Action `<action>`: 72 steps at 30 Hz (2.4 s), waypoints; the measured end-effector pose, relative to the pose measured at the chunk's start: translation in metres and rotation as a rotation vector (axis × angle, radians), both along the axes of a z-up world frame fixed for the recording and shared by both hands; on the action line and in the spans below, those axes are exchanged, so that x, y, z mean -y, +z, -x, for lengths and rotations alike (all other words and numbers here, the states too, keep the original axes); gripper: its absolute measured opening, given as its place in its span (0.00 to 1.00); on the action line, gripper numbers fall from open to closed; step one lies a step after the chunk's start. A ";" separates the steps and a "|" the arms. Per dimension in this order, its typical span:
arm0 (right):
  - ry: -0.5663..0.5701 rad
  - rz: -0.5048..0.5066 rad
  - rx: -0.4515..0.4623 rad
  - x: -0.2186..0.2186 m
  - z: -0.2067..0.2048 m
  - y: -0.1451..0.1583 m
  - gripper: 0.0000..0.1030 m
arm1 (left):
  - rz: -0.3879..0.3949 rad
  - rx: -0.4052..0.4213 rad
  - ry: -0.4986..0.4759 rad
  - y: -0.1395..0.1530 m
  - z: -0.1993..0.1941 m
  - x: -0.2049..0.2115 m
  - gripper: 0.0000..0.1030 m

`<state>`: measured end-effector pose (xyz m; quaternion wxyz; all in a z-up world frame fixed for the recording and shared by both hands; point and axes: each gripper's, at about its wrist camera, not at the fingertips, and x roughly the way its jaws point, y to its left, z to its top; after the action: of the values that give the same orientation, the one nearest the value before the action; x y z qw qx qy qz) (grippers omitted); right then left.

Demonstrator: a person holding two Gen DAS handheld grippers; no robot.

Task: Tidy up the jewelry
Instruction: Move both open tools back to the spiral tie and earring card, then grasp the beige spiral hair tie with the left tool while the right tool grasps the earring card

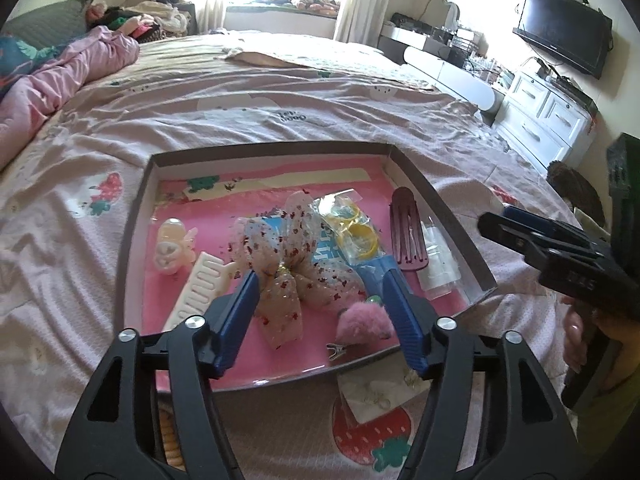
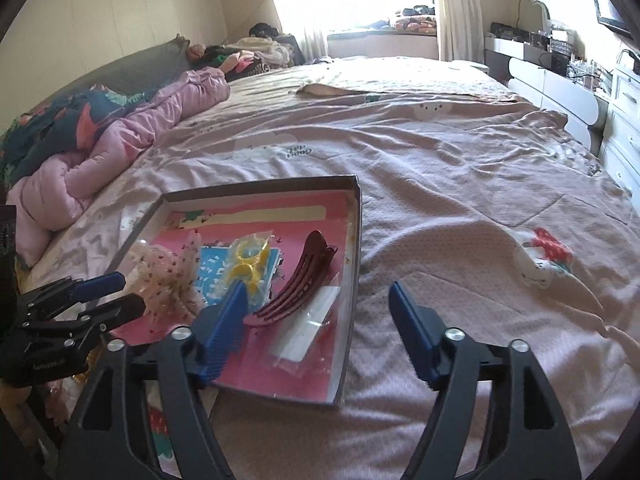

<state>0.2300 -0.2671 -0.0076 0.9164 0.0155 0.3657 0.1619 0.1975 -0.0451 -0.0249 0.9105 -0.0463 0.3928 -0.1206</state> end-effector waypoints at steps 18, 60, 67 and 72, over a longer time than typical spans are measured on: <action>0.019 -0.009 0.061 0.009 0.062 0.026 0.86 | -0.040 0.037 0.062 0.021 0.059 -0.023 0.80; 0.140 0.042 -0.106 -0.098 0.083 -0.054 0.91 | 0.002 -0.217 0.161 -0.037 0.072 -0.099 0.75; 0.120 0.059 -0.133 -0.108 0.071 -0.071 0.91 | 0.030 -0.295 0.129 -0.052 0.065 -0.098 0.57; 0.117 0.085 -0.140 -0.112 0.065 -0.077 0.83 | -0.012 -0.311 0.114 -0.055 0.065 -0.092 0.41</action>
<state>0.1655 -0.1555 -0.0846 0.8775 -0.0336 0.4355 0.1980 0.1326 0.0471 -0.0796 0.8445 -0.0810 0.5262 -0.0576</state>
